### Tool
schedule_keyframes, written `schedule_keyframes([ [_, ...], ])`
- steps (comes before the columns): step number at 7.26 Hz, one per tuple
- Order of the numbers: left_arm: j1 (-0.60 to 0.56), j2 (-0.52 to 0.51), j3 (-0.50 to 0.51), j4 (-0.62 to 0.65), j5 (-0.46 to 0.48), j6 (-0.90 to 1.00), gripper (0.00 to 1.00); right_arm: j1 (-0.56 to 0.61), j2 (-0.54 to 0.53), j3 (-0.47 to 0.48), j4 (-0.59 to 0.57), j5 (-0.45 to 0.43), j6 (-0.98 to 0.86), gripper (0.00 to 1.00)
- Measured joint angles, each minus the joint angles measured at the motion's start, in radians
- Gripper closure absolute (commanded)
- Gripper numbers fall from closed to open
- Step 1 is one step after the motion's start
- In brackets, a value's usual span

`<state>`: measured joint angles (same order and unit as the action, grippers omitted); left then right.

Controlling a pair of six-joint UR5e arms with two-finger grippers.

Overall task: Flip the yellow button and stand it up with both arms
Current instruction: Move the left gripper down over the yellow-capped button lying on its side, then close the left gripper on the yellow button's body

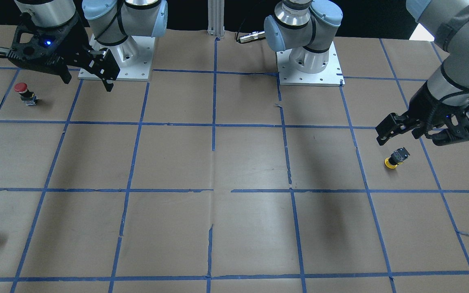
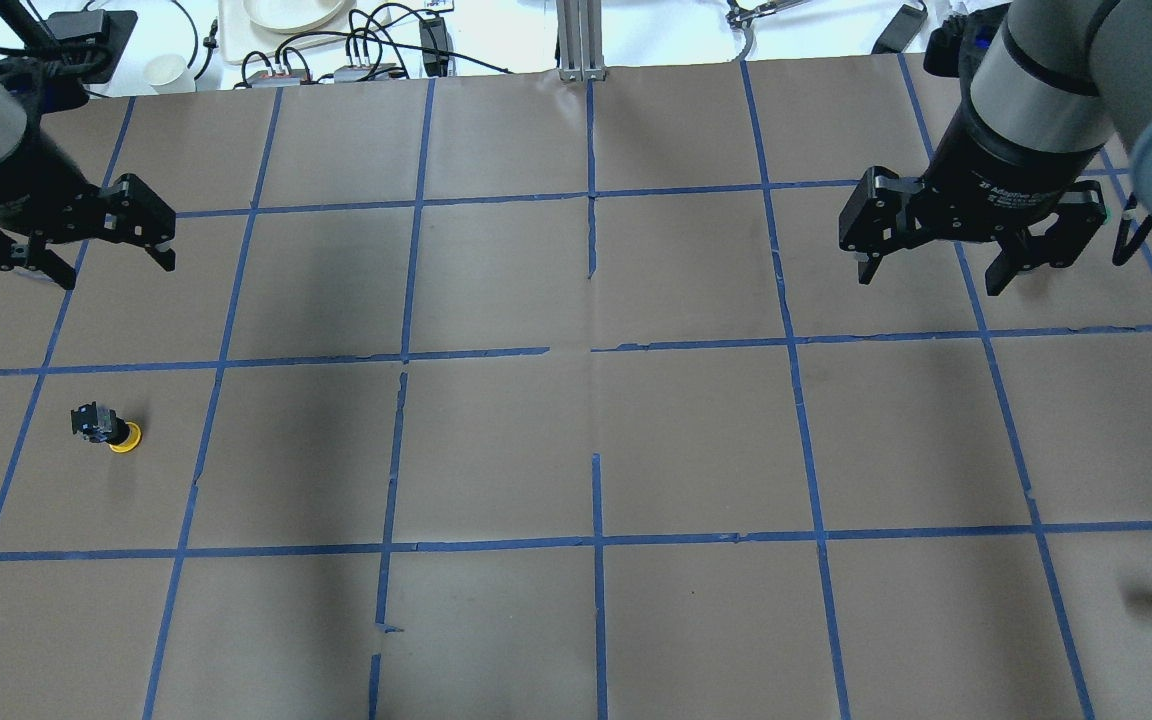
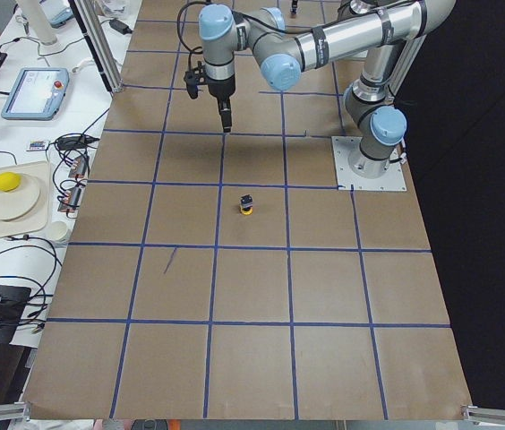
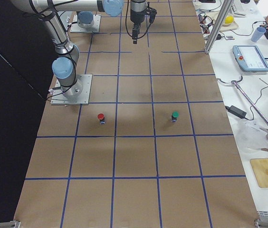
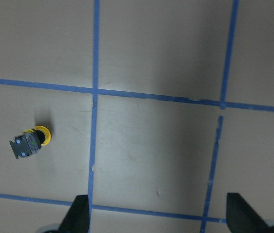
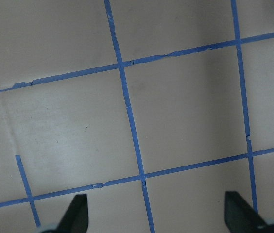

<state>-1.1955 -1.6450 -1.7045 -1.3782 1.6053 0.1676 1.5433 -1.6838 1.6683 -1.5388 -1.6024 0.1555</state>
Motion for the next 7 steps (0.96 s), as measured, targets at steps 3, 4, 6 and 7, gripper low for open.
schedule_keyframes([
  [3, 0.173, -0.014, -0.191, 0.196, -0.004, 0.125, 0.01, 0.0, 0.0, 0.002, 0.003, -0.002, 0.001, 0.0],
  [4, 0.211, -0.031, -0.248, 0.3, -0.006, 0.188, 0.02, 0.0, 0.001, 0.002, 0.004, -0.003, 0.001, 0.0],
  [6, 0.279, -0.095, -0.309, 0.45, -0.01, 0.277, 0.02, 0.0, 0.0, 0.002, 0.004, -0.002, 0.001, 0.0],
  [7, 0.307, -0.116, -0.321, 0.471, -0.012, 0.304, 0.04, 0.001, -0.001, 0.002, 0.005, -0.001, 0.001, 0.0],
])
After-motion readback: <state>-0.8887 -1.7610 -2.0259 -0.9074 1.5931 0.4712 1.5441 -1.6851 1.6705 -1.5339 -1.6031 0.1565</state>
